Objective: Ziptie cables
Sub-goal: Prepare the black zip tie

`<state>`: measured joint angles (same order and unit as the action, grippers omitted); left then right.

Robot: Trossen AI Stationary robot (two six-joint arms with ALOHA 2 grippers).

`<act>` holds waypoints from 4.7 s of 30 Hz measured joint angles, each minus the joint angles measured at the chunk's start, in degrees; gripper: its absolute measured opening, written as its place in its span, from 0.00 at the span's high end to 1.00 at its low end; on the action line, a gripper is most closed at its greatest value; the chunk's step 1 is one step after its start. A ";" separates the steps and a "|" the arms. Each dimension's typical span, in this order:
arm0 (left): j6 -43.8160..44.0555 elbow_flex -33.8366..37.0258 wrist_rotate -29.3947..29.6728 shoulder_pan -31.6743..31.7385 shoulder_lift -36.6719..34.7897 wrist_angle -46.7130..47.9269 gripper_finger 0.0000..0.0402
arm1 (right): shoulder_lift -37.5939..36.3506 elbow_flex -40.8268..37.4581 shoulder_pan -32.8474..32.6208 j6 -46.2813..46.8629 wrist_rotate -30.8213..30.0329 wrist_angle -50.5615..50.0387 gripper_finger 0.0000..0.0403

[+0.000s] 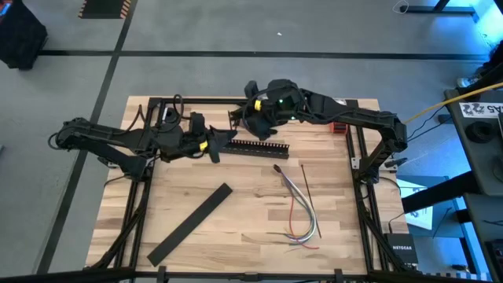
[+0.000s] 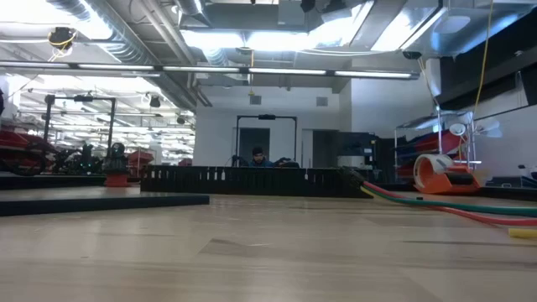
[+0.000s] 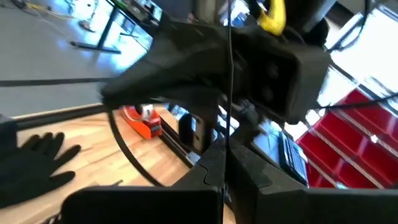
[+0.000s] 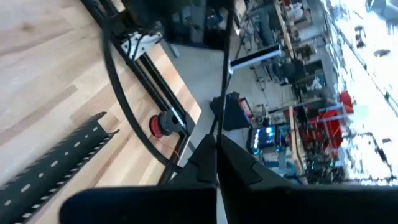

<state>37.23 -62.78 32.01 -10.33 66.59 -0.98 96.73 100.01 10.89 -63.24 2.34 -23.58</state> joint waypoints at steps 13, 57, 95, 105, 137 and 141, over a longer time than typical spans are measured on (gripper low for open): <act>-1.68 0.00 -2.20 -1.31 1.89 -0.24 1.00 | -0.13 0.11 0.66 10.34 1.34 2.78 1.00; -2.97 0.00 -1.16 -1.42 1.92 -1.43 1.00 | -0.11 0.13 1.52 13.74 0.87 3.98 1.00; -3.73 0.00 -0.06 -1.44 1.31 -1.85 1.00 | -0.11 0.13 0.71 7.48 1.28 5.97 1.00; -4.30 0.02 -0.04 -1.29 1.33 -1.85 1.00 | -0.11 0.11 0.71 7.45 1.28 5.90 1.00; 0.53 0.02 0.33 -0.83 1.40 -3.01 1.00 | -0.09 0.09 -3.86 -9.85 -11.18 4.19 1.00; 2.86 0.01 0.34 -1.65 1.40 -2.65 1.00 | -0.08 0.09 -4.89 -12.48 -14.38 4.27 1.00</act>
<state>40.09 -62.78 32.35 -11.98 67.99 -3.63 96.65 100.09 6.00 -75.71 -12.04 -19.30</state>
